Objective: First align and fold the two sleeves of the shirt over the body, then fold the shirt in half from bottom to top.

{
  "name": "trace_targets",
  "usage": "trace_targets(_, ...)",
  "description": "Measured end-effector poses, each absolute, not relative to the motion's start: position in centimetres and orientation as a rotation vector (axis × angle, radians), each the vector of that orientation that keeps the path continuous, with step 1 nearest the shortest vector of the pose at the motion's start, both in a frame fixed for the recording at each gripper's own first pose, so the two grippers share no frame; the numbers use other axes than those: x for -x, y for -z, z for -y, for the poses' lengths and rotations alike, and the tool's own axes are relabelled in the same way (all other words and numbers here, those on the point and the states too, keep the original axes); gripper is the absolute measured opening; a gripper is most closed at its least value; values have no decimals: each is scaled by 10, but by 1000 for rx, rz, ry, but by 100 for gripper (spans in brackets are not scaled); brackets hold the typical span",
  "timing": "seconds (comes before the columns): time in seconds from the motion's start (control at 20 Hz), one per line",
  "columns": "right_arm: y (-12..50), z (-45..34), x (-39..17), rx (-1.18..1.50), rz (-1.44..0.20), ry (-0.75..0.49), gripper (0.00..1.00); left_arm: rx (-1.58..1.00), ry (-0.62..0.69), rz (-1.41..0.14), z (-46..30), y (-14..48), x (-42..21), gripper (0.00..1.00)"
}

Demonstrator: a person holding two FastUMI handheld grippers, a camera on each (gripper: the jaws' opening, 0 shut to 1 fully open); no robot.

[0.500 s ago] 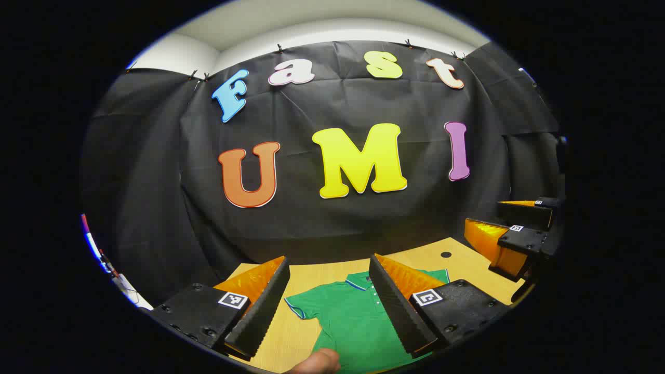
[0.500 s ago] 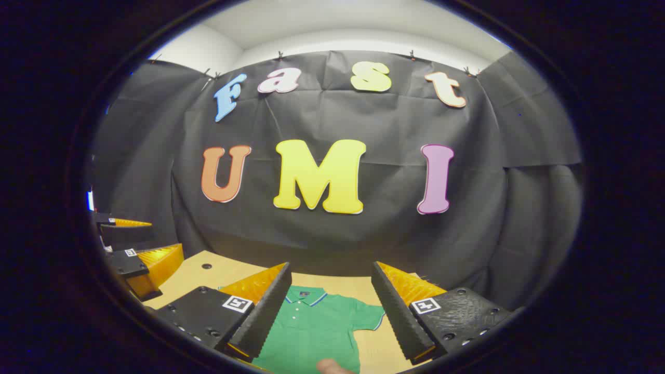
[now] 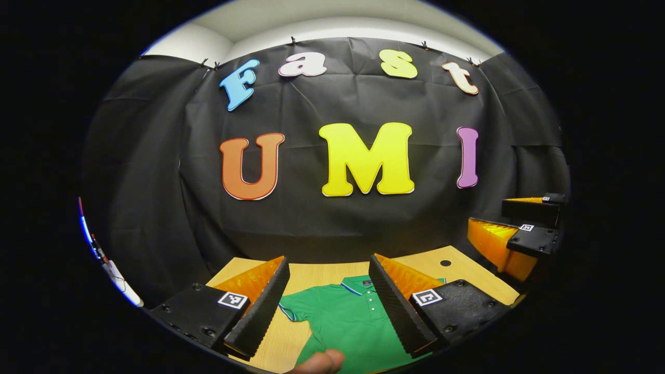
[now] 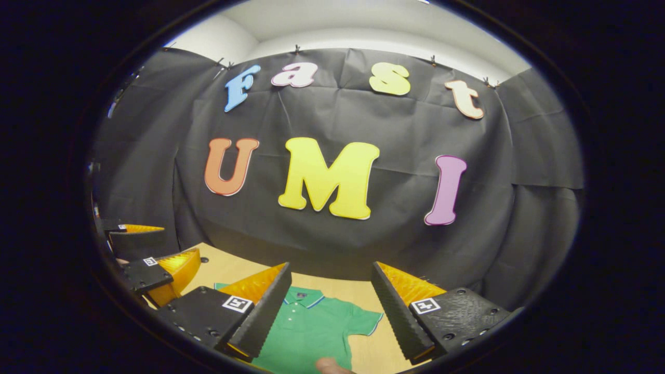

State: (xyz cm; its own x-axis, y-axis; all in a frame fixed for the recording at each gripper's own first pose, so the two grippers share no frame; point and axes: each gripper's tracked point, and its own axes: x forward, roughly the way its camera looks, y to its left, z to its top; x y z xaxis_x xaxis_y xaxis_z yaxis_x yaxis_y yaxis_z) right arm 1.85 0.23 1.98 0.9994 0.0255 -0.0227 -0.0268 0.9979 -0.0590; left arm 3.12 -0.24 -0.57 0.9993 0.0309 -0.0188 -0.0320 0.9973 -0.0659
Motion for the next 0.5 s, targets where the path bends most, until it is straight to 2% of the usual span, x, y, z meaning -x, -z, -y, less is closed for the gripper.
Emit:
trace_targets(0.3, -12, 31, -40, 44, -44, -59, 95, 61, -107, 3, 20, -1, -29, 99)
trace_targets(0.35, -3, 40, -45, 41, -73, -66, 96, 74, -114, -15, 26, 5, -28, 94)
trace_targets(0.4, 5, 50, -48, 41, -91, -71, 95, 93, -121, -40, 33, 12, -27, 99)
trace_targets(0.5, 19, 69, -54, 40, -118, -59, 95, 103, -138, -47, 39, 14, -25, 99)
